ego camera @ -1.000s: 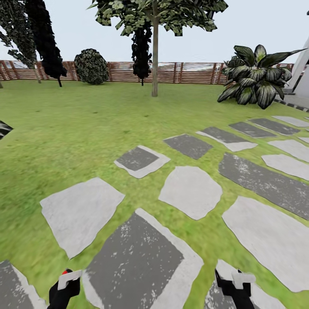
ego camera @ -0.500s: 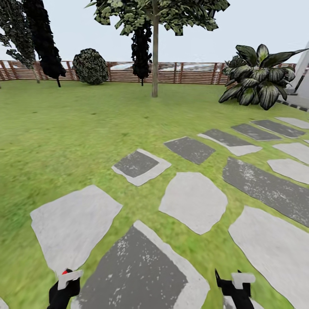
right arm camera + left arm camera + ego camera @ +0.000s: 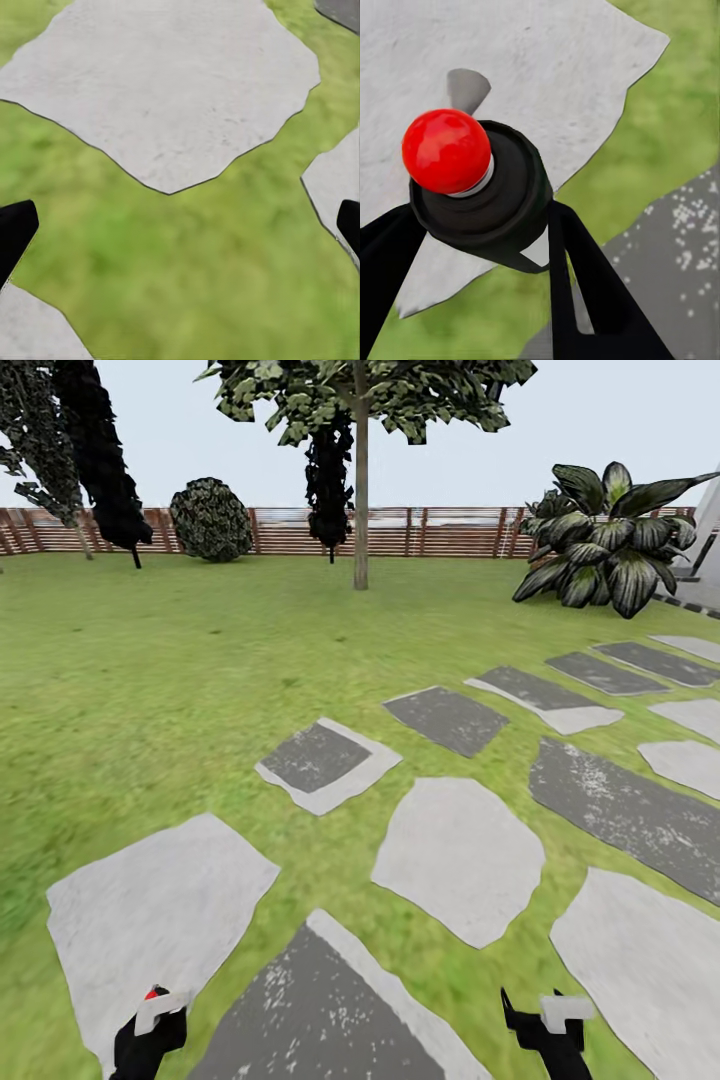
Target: In the garden, pick up the pesticide atomizer on the floor and spray pesticide onto both trees until each tree trunk is fully covered.
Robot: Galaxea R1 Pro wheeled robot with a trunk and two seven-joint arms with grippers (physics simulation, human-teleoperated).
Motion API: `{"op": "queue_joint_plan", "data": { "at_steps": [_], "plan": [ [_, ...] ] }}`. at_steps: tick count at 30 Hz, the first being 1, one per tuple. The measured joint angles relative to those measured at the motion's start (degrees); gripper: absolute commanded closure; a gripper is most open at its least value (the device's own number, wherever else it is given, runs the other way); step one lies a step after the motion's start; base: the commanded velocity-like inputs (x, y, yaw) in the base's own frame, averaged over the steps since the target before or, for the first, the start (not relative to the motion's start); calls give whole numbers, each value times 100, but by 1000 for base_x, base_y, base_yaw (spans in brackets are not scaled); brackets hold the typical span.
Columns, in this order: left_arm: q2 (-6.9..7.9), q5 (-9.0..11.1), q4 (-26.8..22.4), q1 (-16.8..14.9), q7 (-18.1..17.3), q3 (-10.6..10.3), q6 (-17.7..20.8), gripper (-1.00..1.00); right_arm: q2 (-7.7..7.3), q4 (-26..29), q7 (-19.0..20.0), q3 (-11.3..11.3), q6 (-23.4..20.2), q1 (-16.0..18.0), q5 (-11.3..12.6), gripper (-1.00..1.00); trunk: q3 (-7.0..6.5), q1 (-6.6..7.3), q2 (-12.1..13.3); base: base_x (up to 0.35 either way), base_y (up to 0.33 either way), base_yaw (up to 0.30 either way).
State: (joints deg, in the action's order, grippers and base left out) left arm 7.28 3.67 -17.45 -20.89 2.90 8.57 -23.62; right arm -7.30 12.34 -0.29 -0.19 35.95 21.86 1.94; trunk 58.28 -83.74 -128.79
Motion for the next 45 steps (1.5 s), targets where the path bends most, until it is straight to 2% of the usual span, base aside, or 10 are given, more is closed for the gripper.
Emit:
{"op": "queue_joint_plan", "data": {
  "at_steps": [45],
  "plan": [
    [0,1,9,1,0,-2,0,100,0,0,0,0,0,0,-2,-100,0,0,0,339,0,0]
  ]
}}
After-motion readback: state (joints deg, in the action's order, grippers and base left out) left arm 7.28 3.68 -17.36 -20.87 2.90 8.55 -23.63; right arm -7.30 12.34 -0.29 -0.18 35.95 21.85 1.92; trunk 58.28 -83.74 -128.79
